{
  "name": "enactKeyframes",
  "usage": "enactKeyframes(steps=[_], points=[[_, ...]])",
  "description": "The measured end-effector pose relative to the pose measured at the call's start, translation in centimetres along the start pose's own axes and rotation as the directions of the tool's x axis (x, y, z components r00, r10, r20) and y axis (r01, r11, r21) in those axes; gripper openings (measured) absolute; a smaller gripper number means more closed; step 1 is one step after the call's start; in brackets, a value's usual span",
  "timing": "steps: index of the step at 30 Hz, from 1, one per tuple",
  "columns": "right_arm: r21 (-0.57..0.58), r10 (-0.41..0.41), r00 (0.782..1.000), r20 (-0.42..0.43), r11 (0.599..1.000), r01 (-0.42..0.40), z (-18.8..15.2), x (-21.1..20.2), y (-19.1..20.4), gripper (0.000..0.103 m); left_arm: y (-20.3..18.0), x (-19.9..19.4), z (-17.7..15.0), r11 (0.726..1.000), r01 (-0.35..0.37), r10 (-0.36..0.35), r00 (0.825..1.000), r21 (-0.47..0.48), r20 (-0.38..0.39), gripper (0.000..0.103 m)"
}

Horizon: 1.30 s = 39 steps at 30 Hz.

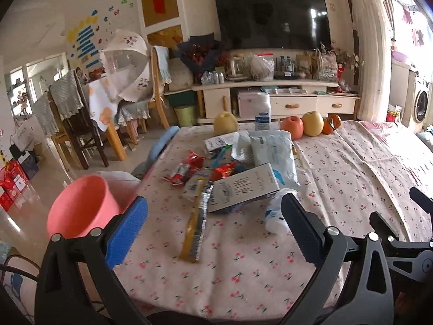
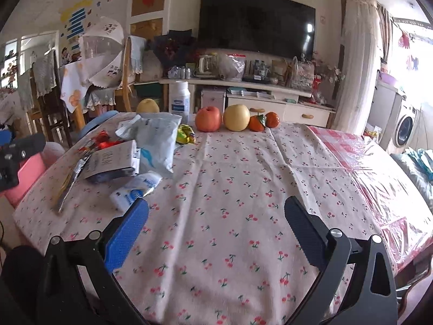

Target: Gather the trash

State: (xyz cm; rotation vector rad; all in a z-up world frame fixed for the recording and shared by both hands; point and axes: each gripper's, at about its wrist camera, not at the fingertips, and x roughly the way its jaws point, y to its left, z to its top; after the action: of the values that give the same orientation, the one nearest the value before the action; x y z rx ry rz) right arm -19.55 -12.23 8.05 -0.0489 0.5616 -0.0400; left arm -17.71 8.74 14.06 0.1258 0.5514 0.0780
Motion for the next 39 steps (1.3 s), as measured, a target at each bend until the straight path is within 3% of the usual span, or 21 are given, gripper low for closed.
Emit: enactKeyframes(steps=[19,39], points=[[-0.054,0.032,0.993,0.114,0.998,-0.026,-1.1,-4.3,1.8,0.099,2.6,-3.2,-1.1,0.999,-0.014,0.015,0.999,-0.037,0.040,0.099],[-0.073,0.062,0.993,0.105,0.996,-0.054,-1.1,-3.5,1.6,0.099,1.4,-2.1,-2.5,1.000,-0.010,0.010,1.000,-0.014,0.019,0.099]])
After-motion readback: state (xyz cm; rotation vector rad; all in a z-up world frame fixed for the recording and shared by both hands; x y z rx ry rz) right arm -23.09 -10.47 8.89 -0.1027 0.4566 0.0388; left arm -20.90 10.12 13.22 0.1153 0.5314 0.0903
